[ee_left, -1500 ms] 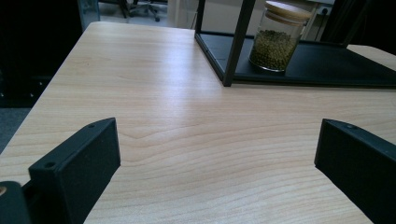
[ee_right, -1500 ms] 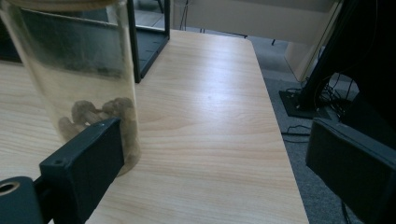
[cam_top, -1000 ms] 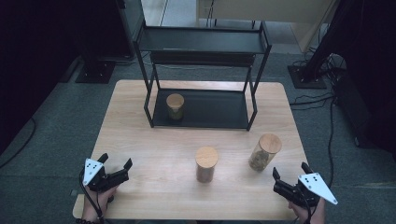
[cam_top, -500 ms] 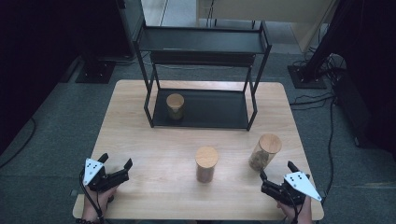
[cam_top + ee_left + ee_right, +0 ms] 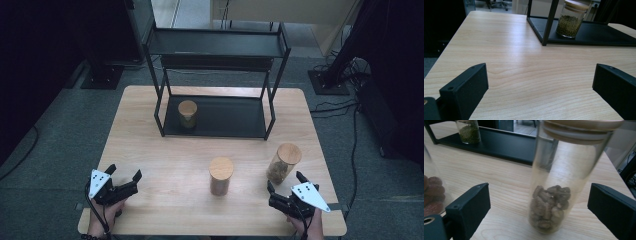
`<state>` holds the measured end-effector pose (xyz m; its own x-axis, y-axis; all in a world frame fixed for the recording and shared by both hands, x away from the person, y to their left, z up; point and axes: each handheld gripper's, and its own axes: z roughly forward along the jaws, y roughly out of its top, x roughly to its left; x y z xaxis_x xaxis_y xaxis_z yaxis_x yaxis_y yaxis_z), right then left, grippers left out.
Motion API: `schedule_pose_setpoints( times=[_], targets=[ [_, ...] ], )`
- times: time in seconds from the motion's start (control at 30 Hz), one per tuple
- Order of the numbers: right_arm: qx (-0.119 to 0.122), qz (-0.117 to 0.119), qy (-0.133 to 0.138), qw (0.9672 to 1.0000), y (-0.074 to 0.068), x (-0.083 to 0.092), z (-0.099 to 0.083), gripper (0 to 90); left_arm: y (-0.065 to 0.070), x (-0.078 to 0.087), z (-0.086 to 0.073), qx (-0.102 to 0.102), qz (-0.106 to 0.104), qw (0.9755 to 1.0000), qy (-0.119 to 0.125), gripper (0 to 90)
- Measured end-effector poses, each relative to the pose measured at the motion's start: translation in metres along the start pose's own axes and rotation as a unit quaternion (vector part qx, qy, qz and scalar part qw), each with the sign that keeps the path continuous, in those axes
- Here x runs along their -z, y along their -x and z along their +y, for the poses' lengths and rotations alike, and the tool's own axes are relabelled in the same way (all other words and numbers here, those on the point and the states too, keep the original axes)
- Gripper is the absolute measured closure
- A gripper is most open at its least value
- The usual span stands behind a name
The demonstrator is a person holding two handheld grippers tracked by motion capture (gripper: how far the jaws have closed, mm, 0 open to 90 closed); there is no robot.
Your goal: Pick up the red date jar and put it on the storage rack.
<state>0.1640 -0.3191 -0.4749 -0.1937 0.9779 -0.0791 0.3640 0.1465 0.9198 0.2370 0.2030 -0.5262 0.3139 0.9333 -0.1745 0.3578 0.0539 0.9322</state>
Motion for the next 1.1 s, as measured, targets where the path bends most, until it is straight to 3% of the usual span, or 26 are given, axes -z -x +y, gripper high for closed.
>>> schedule_pose_setpoints(
  times=[1.1],
  targets=[
    [0.004, 0.043, -0.005, 0.9991, -0.039, -0.019, -0.003, 4.0, 0.001, 0.0, 0.0, -0.005, -0.001, 1.0, -0.001, 0.3]
  ],
)
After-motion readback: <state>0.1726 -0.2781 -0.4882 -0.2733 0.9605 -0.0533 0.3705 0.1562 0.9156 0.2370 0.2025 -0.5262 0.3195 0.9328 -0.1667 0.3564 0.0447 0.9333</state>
